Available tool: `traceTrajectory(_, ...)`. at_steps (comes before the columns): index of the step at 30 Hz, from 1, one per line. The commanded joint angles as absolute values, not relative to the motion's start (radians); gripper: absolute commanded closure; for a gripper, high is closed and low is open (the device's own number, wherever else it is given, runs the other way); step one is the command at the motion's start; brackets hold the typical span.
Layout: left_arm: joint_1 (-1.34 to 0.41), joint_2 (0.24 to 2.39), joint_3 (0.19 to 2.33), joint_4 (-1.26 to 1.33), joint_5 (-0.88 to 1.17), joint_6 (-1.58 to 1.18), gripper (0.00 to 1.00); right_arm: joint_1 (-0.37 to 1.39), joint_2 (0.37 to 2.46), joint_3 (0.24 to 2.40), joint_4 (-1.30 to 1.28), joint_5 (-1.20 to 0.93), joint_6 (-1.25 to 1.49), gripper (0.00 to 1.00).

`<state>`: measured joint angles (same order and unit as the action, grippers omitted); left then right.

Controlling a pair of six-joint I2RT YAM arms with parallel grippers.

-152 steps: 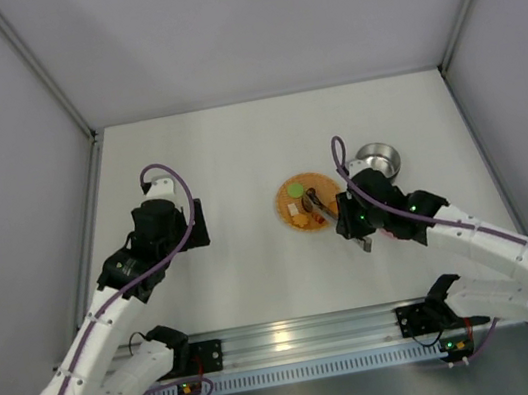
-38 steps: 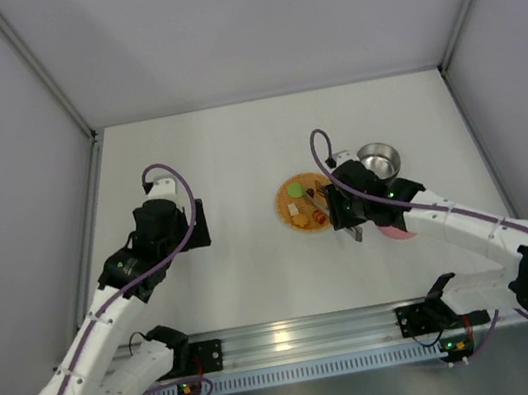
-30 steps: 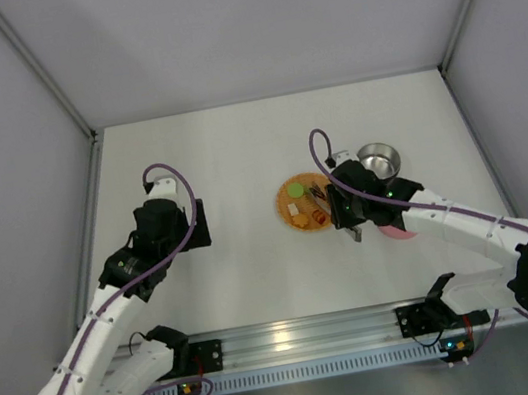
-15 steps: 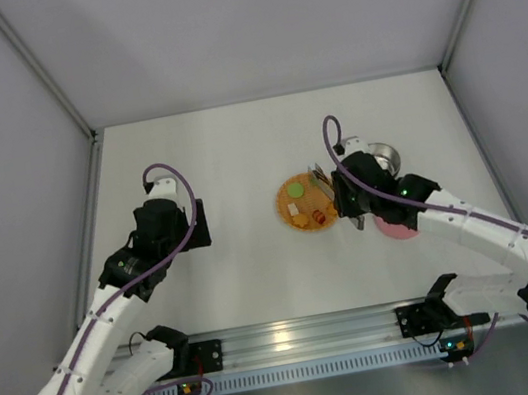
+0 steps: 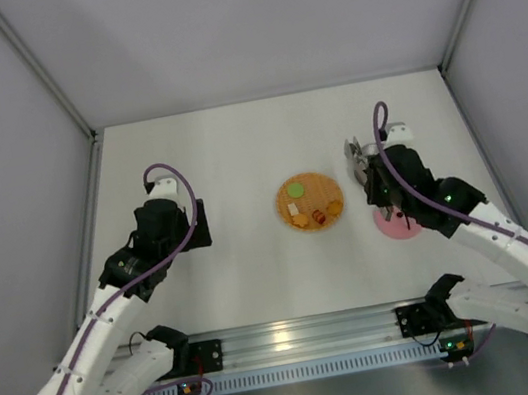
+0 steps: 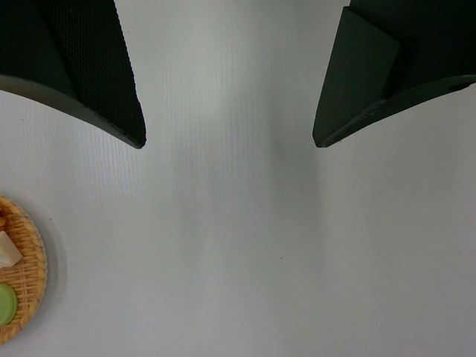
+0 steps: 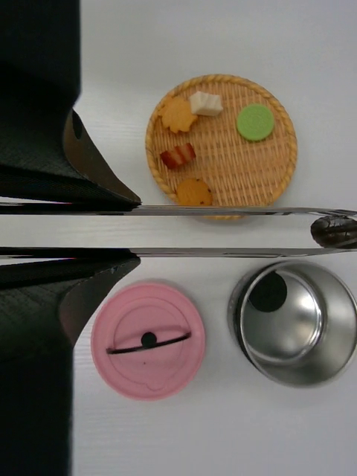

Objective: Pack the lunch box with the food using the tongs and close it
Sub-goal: Place the fake food in the packing box, then pick up the fake food from the plate.

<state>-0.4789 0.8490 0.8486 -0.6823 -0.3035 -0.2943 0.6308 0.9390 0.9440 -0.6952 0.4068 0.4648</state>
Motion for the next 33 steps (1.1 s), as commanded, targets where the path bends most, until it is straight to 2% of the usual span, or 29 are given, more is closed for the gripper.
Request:
traceTrajectory(1, -0.483, 0.836, 0.842, -0.663, -0.305, -0.301, 0.01, 0.536, 0.870, 0.945, -0.733, 0.416, 0.443, 0.72)
traceTrajectory(5, -0.483, 0.836, 0.842, -0.661, -0.305, -0.301, 0.01, 0.437, 0.838, 0.902, -0.735, 0.359, 0.416, 0.71)
traceTrajectory(9, -0.485, 0.836, 0.842, -0.661, -0.305, -0.301, 0.01, 0.411, 0.827, 0.879, -0.729, 0.336, 0.407, 0.71)
traceTrajectory(18, -0.485, 0.839, 0.842, -0.661, -0.305, -0.301, 0.01, 0.403, 0.821, 0.858, -0.724, 0.318, 0.403, 0.66)
traceTrajectory(24, -0.485, 0.839, 0.842, -0.661, -0.305, -0.301, 0.01, 0.402, 0.821, 0.856, -0.721, 0.318, 0.403, 0.58)
traceTrajectory(33, -0.485, 0.841, 0.841, -0.660, -0.304, -0.301, 0.01, 0.410, 0.824, 0.879, -0.718, 0.229, 0.400, 0.59)
